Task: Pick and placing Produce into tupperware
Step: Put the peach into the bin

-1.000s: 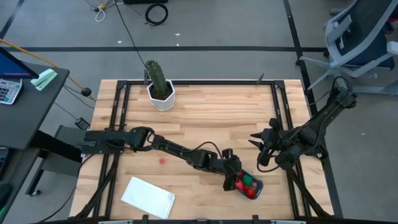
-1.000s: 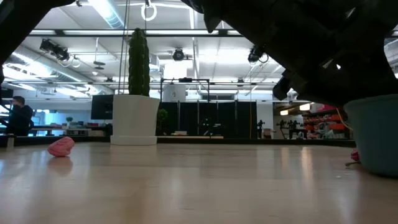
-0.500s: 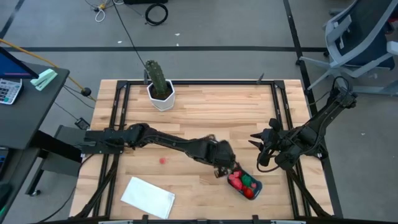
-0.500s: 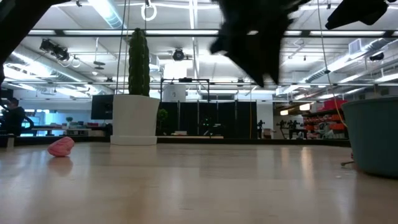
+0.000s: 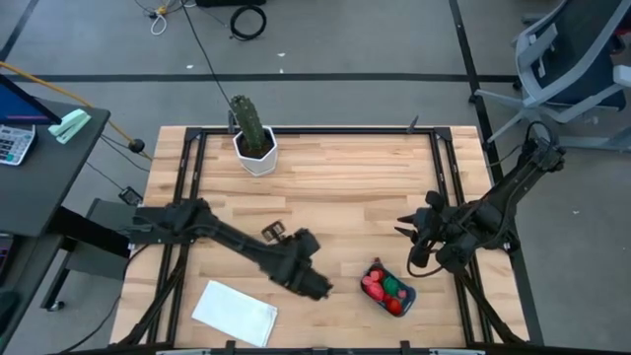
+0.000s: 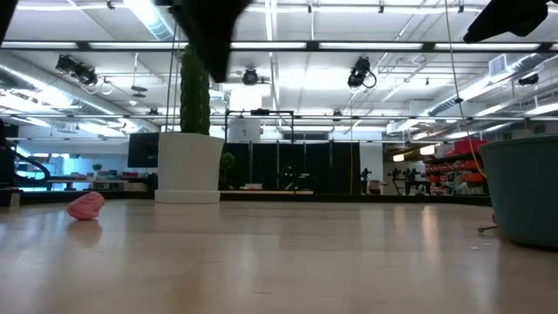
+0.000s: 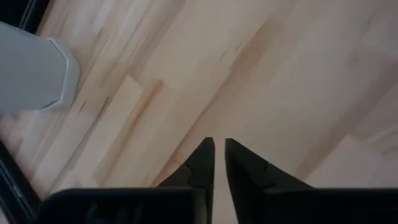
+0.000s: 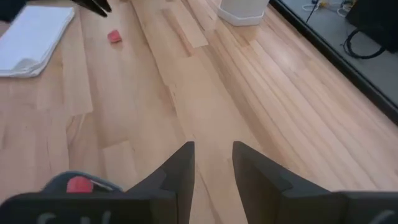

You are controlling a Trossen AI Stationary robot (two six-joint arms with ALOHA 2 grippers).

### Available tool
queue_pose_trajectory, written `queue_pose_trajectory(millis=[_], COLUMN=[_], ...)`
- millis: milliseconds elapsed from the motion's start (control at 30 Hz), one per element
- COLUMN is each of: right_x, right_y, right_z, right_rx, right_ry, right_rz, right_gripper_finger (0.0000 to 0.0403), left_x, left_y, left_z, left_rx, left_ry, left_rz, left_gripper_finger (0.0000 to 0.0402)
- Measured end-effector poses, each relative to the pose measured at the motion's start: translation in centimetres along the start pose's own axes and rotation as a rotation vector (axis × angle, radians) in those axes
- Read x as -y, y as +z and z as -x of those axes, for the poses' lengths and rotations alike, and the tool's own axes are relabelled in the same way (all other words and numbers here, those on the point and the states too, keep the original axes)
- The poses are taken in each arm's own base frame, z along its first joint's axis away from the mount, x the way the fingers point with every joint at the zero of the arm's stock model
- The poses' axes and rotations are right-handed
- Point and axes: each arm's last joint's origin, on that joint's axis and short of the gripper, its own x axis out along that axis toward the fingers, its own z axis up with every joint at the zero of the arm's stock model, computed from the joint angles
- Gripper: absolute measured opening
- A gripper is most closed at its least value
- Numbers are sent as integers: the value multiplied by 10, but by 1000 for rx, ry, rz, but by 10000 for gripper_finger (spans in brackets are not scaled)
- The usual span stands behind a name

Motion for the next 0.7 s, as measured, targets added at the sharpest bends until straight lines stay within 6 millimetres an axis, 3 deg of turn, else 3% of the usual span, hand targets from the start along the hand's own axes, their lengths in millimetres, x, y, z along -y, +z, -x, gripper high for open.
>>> queue_pose_trajectory(millis=[167, 333, 533, 700], right_x=[-4, -7, -12, -15], right_y=[-3, -6, -9, -11], right_z=[1, 0, -4, -7], right_rx=[-7, -15, -28, -35], right_ry=[8, 4, -8, -19], right_rz=[27, 38, 49, 63], right_gripper_finger=[116, 116, 116, 116], left_x=[-21, -58, -96, -93], left_y=[-37, -69, -106, -127], left_z=[12, 3, -24, -52], left_rx=[-10, -32, -144, -293], left_ry=[40, 121, 172, 34], left_rz=[11, 128, 301, 225], left_gripper_finger=[21, 24, 59, 109])
